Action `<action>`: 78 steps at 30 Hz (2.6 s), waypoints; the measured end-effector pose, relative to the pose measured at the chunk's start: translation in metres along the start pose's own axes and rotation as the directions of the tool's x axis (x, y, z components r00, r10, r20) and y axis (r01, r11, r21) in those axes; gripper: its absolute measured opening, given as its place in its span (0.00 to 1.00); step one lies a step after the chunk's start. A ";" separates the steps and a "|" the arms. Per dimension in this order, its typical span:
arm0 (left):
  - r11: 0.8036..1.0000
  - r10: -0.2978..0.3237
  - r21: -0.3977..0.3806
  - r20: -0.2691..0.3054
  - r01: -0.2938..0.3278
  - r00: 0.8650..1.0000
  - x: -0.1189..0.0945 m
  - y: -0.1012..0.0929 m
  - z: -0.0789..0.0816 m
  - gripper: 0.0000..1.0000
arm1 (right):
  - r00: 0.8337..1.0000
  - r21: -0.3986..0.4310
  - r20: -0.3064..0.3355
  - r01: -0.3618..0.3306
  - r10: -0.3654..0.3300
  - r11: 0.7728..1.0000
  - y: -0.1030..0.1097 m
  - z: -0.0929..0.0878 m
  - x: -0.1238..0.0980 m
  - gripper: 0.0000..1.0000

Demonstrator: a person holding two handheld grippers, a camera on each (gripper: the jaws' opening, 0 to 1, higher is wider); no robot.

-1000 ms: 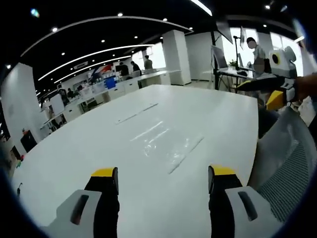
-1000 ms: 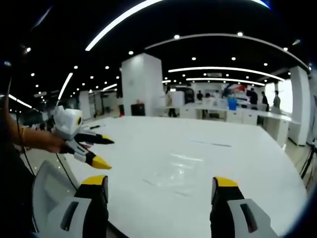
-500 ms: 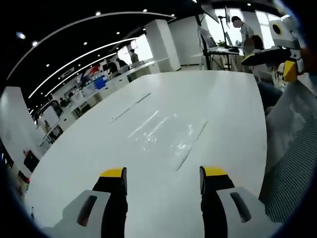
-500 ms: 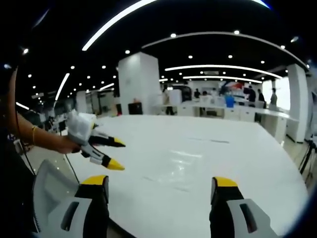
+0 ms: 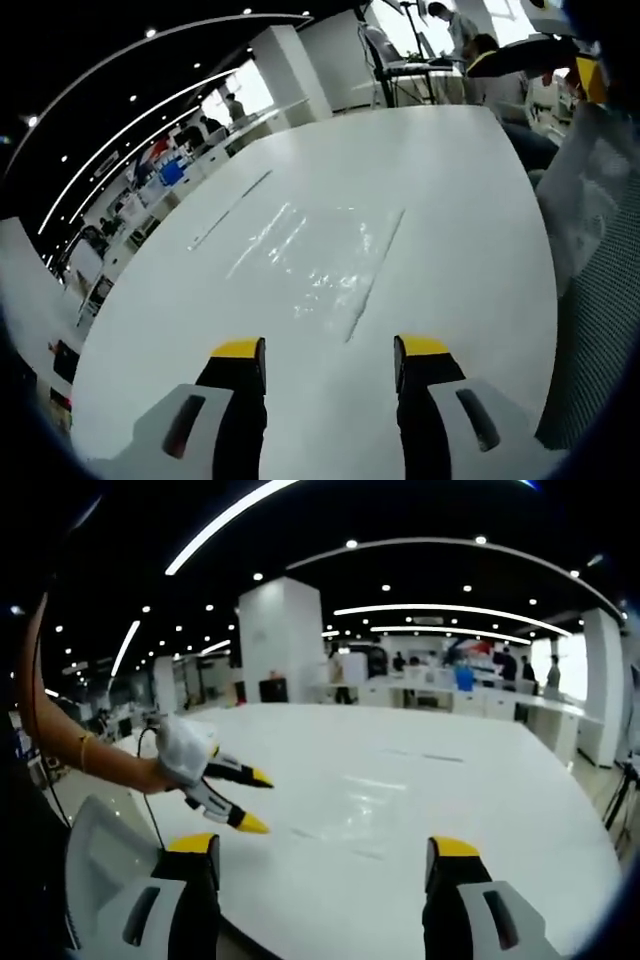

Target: Open the resealable bag by pulling the two sides of the seal apart until the entire bag opening is separated and visibly accessible.

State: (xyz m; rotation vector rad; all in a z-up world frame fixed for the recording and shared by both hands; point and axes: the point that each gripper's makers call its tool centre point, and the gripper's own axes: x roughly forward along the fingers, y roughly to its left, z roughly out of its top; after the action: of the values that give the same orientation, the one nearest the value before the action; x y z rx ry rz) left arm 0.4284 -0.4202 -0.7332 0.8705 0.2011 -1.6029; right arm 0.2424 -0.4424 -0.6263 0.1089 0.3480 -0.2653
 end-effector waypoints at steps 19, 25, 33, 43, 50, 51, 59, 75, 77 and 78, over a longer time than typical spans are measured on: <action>0.967 0.008 0.256 -0.045 0.004 0.999 0.037 0.001 -0.010 0.24 | 0.999 0.045 -0.027 0.025 -0.023 0.999 -0.019 -0.005 0.009 0.80; 0.954 0.004 0.300 -0.030 0.005 1.000 0.039 -0.005 -0.006 0.19 | 0.999 0.054 -0.027 0.020 -0.019 0.998 -0.019 -0.004 0.013 0.79; 0.946 -0.023 0.323 -0.028 0.031 0.999 0.047 -0.012 -0.004 0.05 | 0.999 0.055 -0.031 0.015 -0.014 0.998 -0.020 -0.004 0.015 0.78; 0.936 -0.043 0.349 -0.033 0.052 0.999 0.048 -0.014 -0.002 0.00 | 1.000 0.065 -0.024 0.020 -0.018 0.998 -0.021 -0.003 0.012 0.77; 0.927 -0.035 0.373 0.003 0.031 0.999 0.036 -0.012 0.015 0.00 | 1.000 0.063 -0.009 0.013 -0.012 0.998 -0.020 0.001 0.013 0.77; 0.928 -0.036 0.372 0.007 0.030 0.999 0.034 -0.012 0.017 0.00 | 1.000 0.061 -0.007 0.011 -0.010 0.998 -0.019 0.002 0.014 0.77; 0.927 -0.076 0.370 0.001 0.070 0.997 0.016 -0.018 0.028 0.00 | 0.999 -0.045 -0.031 -0.026 0.025 0.999 -0.007 0.007 0.021 0.77; 0.939 -0.228 0.258 -0.023 0.227 0.973 -0.021 -0.054 0.027 0.00 | 0.985 -0.237 -0.106 -0.158 0.136 0.959 0.029 0.004 0.043 0.66; 0.939 -0.225 0.260 -0.024 0.223 0.974 -0.025 -0.056 0.027 0.00 | 0.981 -0.261 -0.123 -0.177 0.149 0.949 0.032 0.001 0.044 0.64; 0.939 -0.225 0.260 -0.024 0.223 0.974 -0.025 -0.056 0.027 0.00 | 0.979 -0.270 -0.132 -0.185 0.154 0.945 0.033 0.000 0.045 0.64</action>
State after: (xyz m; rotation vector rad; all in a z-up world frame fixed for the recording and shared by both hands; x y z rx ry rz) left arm 0.3656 -0.4022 -0.7172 1.0758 0.0862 -1.8741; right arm 0.2918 -0.4211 -0.6404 -0.1277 0.4791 -0.0371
